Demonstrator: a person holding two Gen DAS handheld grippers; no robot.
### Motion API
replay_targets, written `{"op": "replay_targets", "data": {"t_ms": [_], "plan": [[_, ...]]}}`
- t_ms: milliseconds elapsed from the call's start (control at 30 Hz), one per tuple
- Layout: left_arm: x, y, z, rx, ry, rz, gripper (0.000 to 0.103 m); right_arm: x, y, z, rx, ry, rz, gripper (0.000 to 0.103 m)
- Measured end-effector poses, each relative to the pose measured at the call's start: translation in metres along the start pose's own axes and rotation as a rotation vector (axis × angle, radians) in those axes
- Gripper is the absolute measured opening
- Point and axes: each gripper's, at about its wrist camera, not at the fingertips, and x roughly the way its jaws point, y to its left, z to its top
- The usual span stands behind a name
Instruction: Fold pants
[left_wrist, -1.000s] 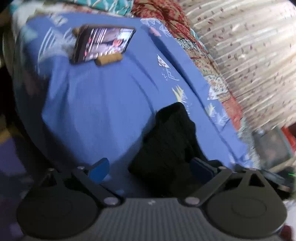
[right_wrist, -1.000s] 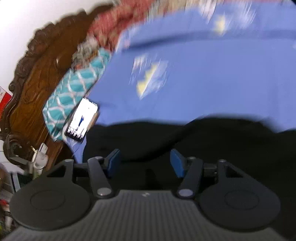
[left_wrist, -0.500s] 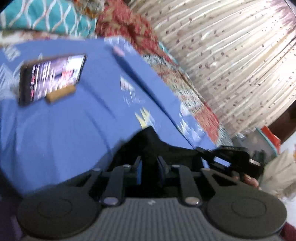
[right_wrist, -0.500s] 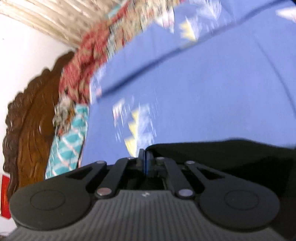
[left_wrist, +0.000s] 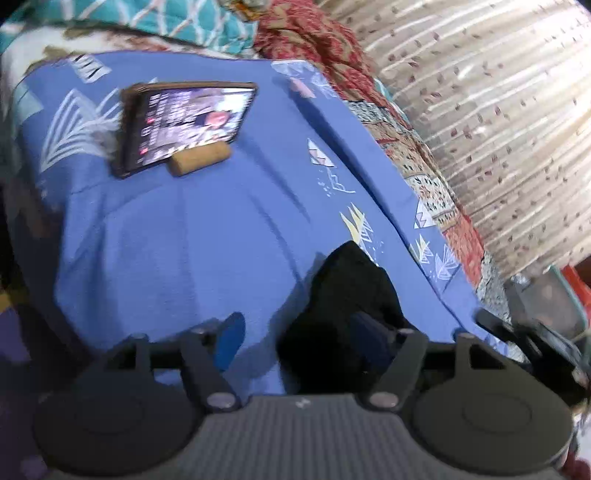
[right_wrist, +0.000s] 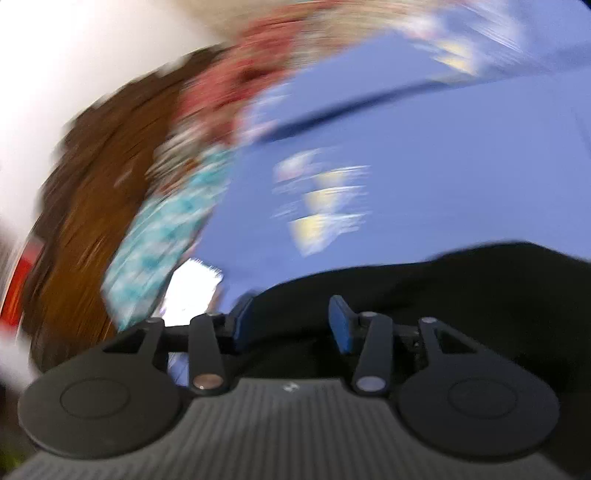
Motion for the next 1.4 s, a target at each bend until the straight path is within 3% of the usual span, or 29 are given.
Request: {"op": "replay_targets", "data": {"t_ms": [100,233,267,300,333,367,467,567,733,800,867,933,967,1067,1233,1267,1300,1333,1367,1400], "plan": [[-0.001,0.009,-0.002,-0.032,0.017,0.01,0.07,0.004,0.045,-0.023,-0.242,0.092,0.094,0.08],[-0.003,0.011,-0.009,-0.036,0.025,0.018,0.07,0.036,0.089,-0.075,-0.555,0.219,0.065,0.079],[-0.004,0.009,-0.01,-0.032,0.029,0.017,0.07,0.052,0.094,-0.083,-0.591,0.248,0.04,0.067],[-0.005,0.009,-0.011,-0.025,0.032,0.019,0.07,0.064,0.094,-0.091,-0.608,0.284,0.014,0.029],[-0.006,0.007,-0.012,-0.017,0.034,0.021,0.07,0.075,0.09,-0.095,-0.613,0.309,-0.028,0.014],[-0.006,0.004,-0.012,-0.007,0.037,0.023,0.07,0.081,0.083,-0.091,-0.578,0.307,-0.072,0.011],[-0.006,-0.003,-0.012,0.028,0.044,0.016,0.079,0.065,0.057,-0.055,-0.318,0.189,-0.027,0.009],[0.003,-0.011,-0.014,0.054,0.071,-0.007,0.083,0.04,0.059,-0.031,-0.327,0.063,-0.041,0.009],[0.027,-0.018,-0.018,0.035,0.128,-0.023,0.088,0.029,0.09,-0.047,-0.626,-0.037,-0.115,0.01],[0.027,-0.017,-0.02,0.028,0.13,-0.041,0.089,0.044,0.088,-0.068,-0.731,0.031,-0.116,0.01],[0.023,-0.011,-0.021,0.009,0.123,-0.052,0.093,0.063,0.075,-0.088,-0.698,0.174,-0.044,0.01],[0.018,-0.005,-0.02,-0.019,0.114,-0.053,0.096,0.082,0.072,-0.112,-0.745,0.254,-0.054,0.014],[0.017,-0.002,-0.019,-0.032,0.112,-0.056,0.097,0.087,0.073,-0.121,-0.772,0.26,-0.071,0.016],[0.021,0.001,-0.015,-0.061,0.124,-0.064,0.101,0.085,0.077,-0.121,-0.763,0.268,-0.037,0.039],[0.045,-0.011,-0.01,-0.037,0.168,-0.083,0.103,0.071,0.076,-0.115,-0.74,0.255,-0.015,0.054],[0.052,-0.014,-0.01,-0.021,0.176,-0.076,0.101,0.07,0.077,-0.115,-0.737,0.248,-0.015,0.065],[0.057,-0.016,-0.01,-0.005,0.176,-0.064,0.089,0.071,0.078,-0.117,-0.748,0.242,-0.027,0.073],[0.061,-0.02,-0.011,0.019,0.174,-0.054,0.067,0.074,0.078,-0.122,-0.775,0.237,-0.049,0.073],[0.064,-0.025,-0.012,0.043,0.185,-0.044,0.039,0.078,0.078,-0.127,-0.81,0.24,-0.079,0.07],[0.065,-0.03,-0.01,0.062,0.185,-0.036,0.034,0.083,0.078,-0.131,-0.839,0.25,-0.108,0.054]]}}
